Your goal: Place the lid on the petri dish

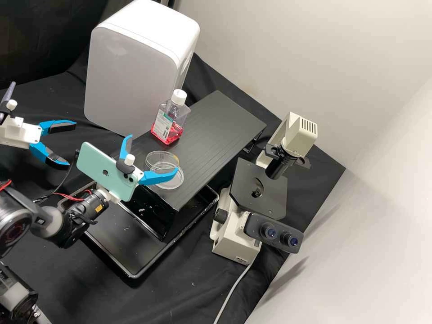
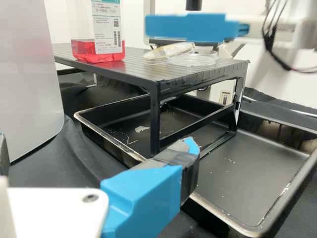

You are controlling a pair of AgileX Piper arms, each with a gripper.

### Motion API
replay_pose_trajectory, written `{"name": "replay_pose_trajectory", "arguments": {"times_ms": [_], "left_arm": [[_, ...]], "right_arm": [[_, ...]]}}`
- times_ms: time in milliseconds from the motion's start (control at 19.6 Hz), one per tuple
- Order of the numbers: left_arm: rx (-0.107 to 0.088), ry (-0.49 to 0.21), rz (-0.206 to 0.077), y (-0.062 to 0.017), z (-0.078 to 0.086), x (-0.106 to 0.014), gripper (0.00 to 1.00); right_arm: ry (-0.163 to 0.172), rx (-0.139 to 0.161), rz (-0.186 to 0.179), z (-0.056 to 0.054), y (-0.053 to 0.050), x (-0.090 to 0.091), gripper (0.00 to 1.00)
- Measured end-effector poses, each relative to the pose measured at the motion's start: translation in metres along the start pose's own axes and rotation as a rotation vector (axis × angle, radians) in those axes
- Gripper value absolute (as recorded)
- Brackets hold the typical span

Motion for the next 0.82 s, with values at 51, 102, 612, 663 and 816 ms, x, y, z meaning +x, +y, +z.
{"name": "replay_pose_trajectory", "arguments": {"times_ms": [51,102,612,663,816], "left_arm": [[0.000,0.000,0.000,0.0000,0.0000,0.0000,1.00],[0.000,0.000,0.000,0.0000,0.0000,0.0000,1.00],[0.000,0.000,0.002,0.0004,0.0000,0.0004,1.00],[0.001,-0.001,0.005,0.0010,0.0000,0.0010,1.00],[-0.003,0.009,0.012,0.0022,-0.0011,0.0025,1.00]], "right_arm": [[-0.003,-0.007,-0.014,0.0002,-0.0041,0.0018,1.00],[-0.008,-0.014,-0.026,0.0008,-0.0076,0.0030,1.00],[-0.039,-0.015,-0.027,0.0043,-0.0102,0.0059,1.00],[-0.038,-0.015,-0.019,0.0039,-0.0083,0.0056,1.00],[-0.033,-0.014,-0.001,0.0025,-0.0045,0.0049,1.00]]}}
